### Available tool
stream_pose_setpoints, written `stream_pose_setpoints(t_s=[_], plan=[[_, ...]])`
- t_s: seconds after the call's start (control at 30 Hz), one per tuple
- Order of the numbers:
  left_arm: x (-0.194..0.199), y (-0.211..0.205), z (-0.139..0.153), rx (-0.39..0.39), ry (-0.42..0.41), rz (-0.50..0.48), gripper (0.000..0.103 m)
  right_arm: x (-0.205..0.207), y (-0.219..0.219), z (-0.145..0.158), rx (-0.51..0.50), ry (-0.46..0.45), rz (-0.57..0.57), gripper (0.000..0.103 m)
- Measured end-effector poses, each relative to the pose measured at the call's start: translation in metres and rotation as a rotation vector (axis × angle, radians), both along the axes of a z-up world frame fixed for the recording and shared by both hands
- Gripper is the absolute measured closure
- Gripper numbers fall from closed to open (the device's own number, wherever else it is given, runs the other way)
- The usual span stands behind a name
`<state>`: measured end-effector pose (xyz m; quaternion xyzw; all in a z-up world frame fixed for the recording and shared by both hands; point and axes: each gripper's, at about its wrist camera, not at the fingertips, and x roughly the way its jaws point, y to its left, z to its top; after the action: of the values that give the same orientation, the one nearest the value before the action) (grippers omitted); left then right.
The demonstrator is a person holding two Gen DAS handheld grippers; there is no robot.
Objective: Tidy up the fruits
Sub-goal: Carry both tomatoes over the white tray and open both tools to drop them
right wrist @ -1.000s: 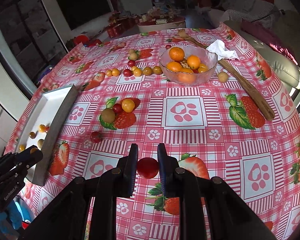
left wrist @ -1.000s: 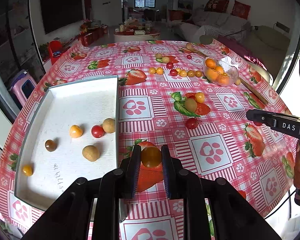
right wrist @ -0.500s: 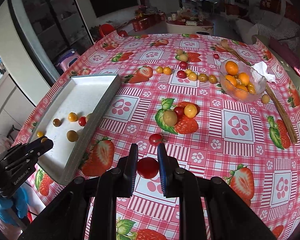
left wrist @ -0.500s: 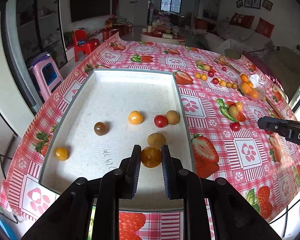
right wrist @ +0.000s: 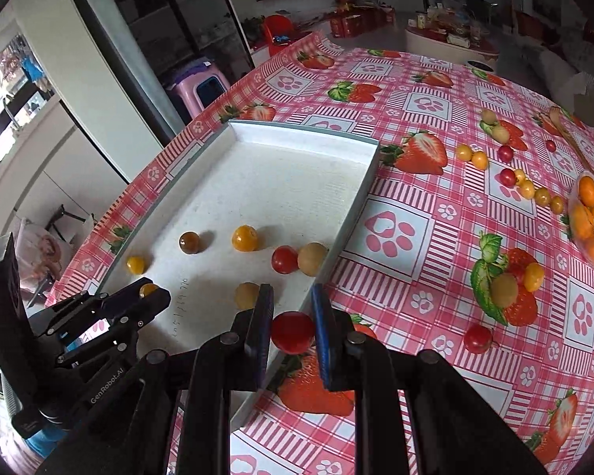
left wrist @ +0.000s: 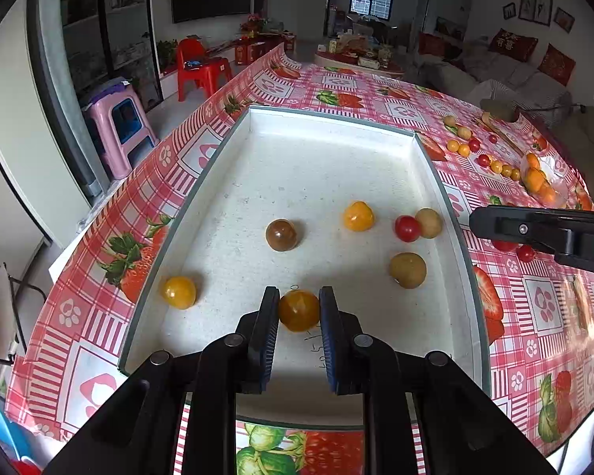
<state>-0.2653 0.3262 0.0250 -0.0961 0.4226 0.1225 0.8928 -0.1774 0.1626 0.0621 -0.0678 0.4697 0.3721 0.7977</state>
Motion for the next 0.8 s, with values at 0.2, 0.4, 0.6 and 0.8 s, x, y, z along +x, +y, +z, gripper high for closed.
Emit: stream_pose_setpoints(t_s=[0.2,0.4,0.6,0.8], plan=[[0.008,0.003,-0.004,0.003,0.014,-0.005,0.081,0.021,0.044,-0.008,-0.025,0.006,0.029,0.081],[0.02,-0.003,-0.011,0.005,0.036,-0.022,0.081,0.057,0.066,-0.029,-0.05,0.061,-0.015,0.081],[0.028,-0.008,-0.015,0.023,0.061,-0.038,0.081,0.07,0.075,-0.047,-0.089,0.075,-0.021,0.081],[0.03,-0.009,-0.016,0.039,0.075,-0.033,0.081,0.068,0.081,-0.049,-0.118,0.034,-0.004,0.08]])
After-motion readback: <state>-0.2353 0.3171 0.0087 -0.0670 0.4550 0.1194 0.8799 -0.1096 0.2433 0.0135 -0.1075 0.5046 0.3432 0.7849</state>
